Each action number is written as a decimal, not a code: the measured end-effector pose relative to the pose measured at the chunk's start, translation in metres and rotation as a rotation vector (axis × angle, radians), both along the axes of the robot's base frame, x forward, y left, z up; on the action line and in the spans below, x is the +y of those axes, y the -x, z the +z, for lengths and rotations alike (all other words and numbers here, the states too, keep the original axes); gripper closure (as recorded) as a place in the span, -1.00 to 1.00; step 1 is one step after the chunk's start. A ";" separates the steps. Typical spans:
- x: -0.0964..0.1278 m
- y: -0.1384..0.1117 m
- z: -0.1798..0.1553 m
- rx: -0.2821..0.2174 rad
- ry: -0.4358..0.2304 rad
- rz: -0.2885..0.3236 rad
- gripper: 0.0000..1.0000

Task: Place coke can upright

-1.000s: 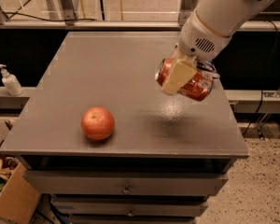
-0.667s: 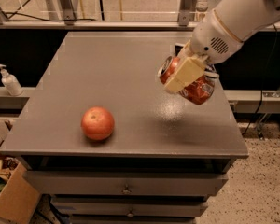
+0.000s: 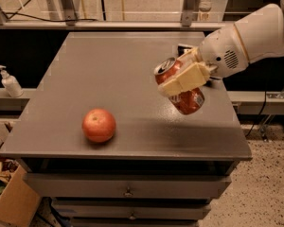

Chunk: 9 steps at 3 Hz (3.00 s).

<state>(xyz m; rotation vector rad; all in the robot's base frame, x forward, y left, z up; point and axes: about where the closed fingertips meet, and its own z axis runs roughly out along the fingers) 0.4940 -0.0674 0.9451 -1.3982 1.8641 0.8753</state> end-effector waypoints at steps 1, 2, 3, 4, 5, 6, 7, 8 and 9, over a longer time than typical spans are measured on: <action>0.004 0.008 0.018 -0.047 -0.154 0.009 1.00; 0.004 0.008 0.018 -0.047 -0.153 0.009 1.00; 0.005 0.002 0.017 -0.081 -0.254 -0.016 1.00; 0.004 -0.011 0.013 -0.150 -0.425 -0.068 1.00; 0.000 -0.024 0.006 -0.224 -0.526 -0.105 1.00; -0.004 -0.035 -0.005 -0.279 -0.551 -0.112 1.00; -0.003 -0.035 -0.005 -0.285 -0.550 -0.109 1.00; 0.006 -0.034 -0.011 -0.293 -0.533 -0.061 1.00; 0.003 -0.036 -0.022 -0.327 -0.513 0.002 1.00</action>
Offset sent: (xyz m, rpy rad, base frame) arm -0.0050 0.0020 0.0118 0.1229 -0.0358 0.0030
